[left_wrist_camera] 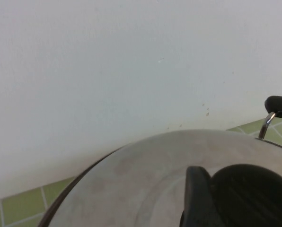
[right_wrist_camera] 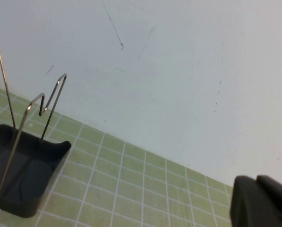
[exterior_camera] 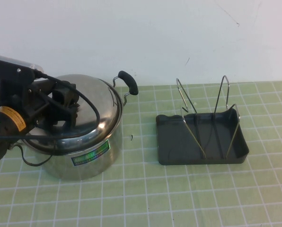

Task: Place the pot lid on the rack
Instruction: Open the pot, then hand over the pot lid

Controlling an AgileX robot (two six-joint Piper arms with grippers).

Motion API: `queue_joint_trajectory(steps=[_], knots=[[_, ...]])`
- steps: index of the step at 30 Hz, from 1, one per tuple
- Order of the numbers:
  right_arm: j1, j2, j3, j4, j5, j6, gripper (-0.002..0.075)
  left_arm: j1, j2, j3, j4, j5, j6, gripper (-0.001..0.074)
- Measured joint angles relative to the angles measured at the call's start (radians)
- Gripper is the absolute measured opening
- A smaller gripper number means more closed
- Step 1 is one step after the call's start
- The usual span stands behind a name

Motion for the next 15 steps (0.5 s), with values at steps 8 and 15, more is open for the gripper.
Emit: queue_joint_trajectory(steps=[8,15], knots=[[0.0,0.0,0.0,0.013,0.002,0.008,-0.0001,0.0,-0.007,0.0,-0.006,-0.084,0.002,0.0335],[0.0,0.0,-0.05,0.058,-0.042,0.04,-0.0001,0.0,-0.132,0.0,-0.016,-0.215,-0.03,0.0335]])
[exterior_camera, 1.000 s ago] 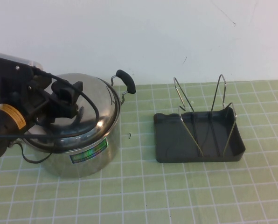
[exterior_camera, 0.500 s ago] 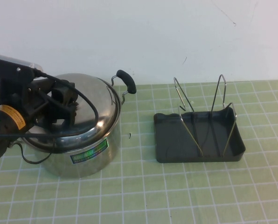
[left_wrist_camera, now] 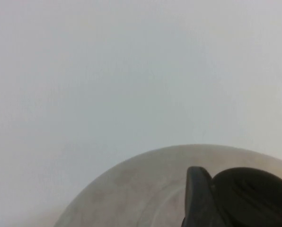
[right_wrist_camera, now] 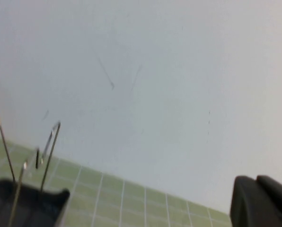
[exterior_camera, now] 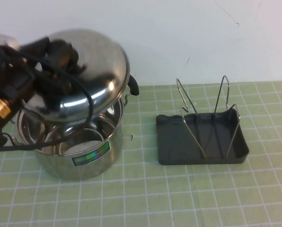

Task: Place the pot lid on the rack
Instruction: Hand over the pot lid

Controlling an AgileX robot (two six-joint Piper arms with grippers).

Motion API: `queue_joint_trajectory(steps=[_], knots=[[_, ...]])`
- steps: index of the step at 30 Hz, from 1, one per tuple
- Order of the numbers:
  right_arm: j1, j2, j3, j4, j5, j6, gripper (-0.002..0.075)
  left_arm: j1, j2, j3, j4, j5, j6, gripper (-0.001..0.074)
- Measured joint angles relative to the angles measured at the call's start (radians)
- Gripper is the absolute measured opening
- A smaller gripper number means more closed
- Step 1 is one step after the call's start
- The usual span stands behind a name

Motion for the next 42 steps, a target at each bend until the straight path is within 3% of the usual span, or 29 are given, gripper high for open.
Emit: queue_joint_trajectory(steps=[5,9,15,20,23,31,35,42], knots=[[0.004,0.0,-0.172,0.15,0.126,0.067,-0.0001,-0.015,-0.107,0.0,0.011,-0.257,-0.174,0.0335],[0.029,0.0,-0.303,0.411,0.266,-0.049,-0.0001,-0.106,-0.164,-0.001,0.004,-0.338,-0.204,0.0335],[0.037,0.0,-0.338,1.037,0.468,-0.479,-0.0001,-0.358,-0.178,-0.007,-0.081,-0.348,-0.16,0.0335],[0.037,0.004,-0.326,1.297,0.557,-0.564,0.001,-0.575,-0.178,-0.05,-0.187,-0.347,0.034,0.0335],[0.038,0.004,-0.324,1.372,0.573,-0.564,0.0095,-0.691,-0.178,-0.079,-0.234,-0.349,0.15,0.0335],[0.038,0.004,-0.323,1.474,0.586,-0.416,0.058,-0.848,-0.159,-0.126,-0.265,-0.359,0.24,0.0335],[0.038,0.004,-0.323,1.481,0.595,-0.375,0.0657,-0.892,-0.139,-0.128,-0.267,-0.36,0.24,0.0335],[0.038,0.019,-0.319,1.509,0.565,-0.359,0.0664,-0.941,-0.103,-0.128,-0.262,-0.358,0.24,0.0335]])
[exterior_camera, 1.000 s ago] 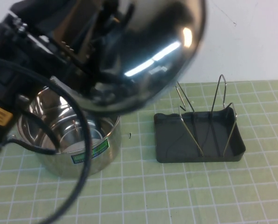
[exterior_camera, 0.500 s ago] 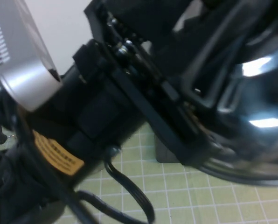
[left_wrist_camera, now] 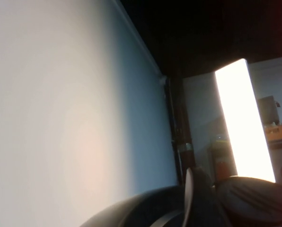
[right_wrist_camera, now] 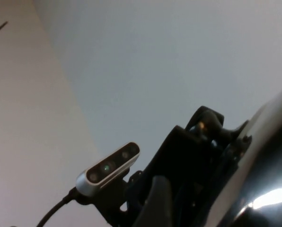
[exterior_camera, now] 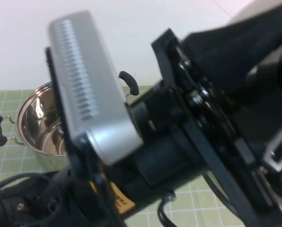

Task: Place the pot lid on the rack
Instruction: Hand over the pot lid

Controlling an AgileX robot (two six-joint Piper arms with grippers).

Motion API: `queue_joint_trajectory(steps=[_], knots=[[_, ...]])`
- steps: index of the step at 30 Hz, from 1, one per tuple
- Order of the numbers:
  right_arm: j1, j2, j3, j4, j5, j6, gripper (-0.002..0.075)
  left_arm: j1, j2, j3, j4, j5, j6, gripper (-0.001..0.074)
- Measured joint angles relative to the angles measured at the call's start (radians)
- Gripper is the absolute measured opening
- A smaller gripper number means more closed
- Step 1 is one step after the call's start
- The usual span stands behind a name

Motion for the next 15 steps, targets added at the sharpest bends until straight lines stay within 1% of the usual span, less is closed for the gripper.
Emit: queue_joint_trajectory(steps=[2,4,6,9,10,11,13,15], knots=[[0.0,0.02,0.001,0.002,-0.004,0.0,0.0639,-0.006,0.01,0.0,0.021,0.0,0.0,0.0335],[0.0,0.044,0.001,0.002,-0.004,-0.009,0.0575,-0.008,0.015,0.0,0.051,0.002,0.0,0.0335],[0.0,0.061,0.001,0.007,0.0,-0.033,0.0458,-0.008,0.021,0.0,0.064,0.007,0.0,0.0335],[0.0,0.079,0.001,0.05,-0.002,-0.09,0.0219,-0.008,0.023,0.0,0.072,0.067,-0.013,0.0335],[0.0,0.08,0.001,0.059,-0.004,-0.103,0.0161,-0.008,0.025,0.0,0.072,0.104,-0.022,0.0335],[0.0,0.082,0.001,0.067,-0.002,-0.131,0.012,-0.008,0.025,0.0,0.07,0.144,-0.035,0.0335],[0.0,0.088,0.001,0.067,0.0,-0.166,0.0104,-0.008,0.027,0.0,0.066,0.199,-0.056,0.0335],[0.0,0.1,0.001,0.065,-0.004,-0.184,0.0104,-0.008,0.027,-0.002,0.06,0.236,-0.066,0.0335]])
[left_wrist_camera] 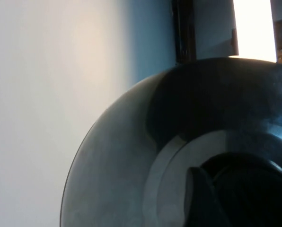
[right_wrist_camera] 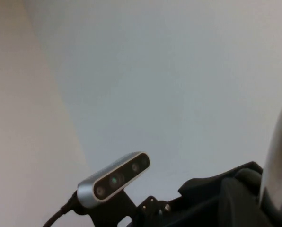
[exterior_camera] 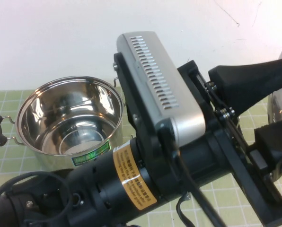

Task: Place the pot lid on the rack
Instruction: Hand over the pot lid, then place the pot lid on the pot rack

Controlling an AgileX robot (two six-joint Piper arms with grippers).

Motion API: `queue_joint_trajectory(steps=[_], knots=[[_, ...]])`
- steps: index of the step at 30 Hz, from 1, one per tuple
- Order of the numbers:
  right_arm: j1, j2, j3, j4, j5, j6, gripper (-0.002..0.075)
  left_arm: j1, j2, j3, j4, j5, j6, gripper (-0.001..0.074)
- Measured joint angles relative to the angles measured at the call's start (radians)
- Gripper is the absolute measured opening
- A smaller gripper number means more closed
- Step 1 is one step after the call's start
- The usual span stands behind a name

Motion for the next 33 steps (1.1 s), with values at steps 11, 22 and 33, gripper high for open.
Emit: queue_joint_trajectory(steps=[11,22,33], knots=[[0.0,0.014,0.001,-0.003,-0.072,-0.126,0.0104,-0.002,0.0,0.0,-0.062,0.055,-0.034,0.0636],[0.0,0.071,0.001,-0.003,-0.135,-0.269,0.0104,0.041,-0.038,0.0,-0.233,0.274,0.129,0.0692],[0.0,0.337,0.001,-0.003,-0.056,-0.355,0.0104,0.041,-0.179,0.0,-0.363,0.622,0.31,0.0152]])
